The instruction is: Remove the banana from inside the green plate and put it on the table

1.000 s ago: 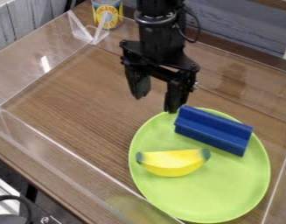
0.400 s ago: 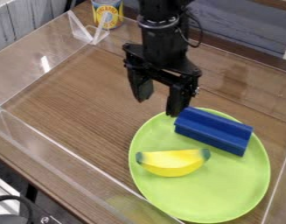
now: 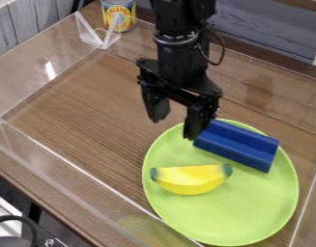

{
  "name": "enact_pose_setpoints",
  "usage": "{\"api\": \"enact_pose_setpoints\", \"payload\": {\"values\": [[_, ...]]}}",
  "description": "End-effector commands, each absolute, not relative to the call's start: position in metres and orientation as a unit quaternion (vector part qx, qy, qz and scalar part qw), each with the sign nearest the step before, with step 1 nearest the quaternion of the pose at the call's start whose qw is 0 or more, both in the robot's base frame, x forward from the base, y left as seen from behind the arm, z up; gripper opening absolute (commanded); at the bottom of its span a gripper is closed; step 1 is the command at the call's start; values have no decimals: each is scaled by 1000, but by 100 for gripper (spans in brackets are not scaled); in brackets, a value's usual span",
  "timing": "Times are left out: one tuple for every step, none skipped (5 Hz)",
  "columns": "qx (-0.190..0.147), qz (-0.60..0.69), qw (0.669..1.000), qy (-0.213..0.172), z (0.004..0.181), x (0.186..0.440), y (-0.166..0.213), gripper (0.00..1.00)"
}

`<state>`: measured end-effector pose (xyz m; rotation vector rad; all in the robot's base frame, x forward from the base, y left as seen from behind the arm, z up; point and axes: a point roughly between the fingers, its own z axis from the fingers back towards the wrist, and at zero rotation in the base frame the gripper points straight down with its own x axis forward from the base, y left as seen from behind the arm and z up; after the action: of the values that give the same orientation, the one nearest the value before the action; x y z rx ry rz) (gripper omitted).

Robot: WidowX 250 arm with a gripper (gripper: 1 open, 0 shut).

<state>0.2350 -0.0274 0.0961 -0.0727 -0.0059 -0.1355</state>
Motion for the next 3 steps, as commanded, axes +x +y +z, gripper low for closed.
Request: {"api": "enact_pose_setpoints", "payload": {"values": [[-36,-75,996,-9,96,234,-31,100],[-37,-82,996,-4,91,231,-34,100],[-38,-89,995,0,85,228,-37,100]]}}
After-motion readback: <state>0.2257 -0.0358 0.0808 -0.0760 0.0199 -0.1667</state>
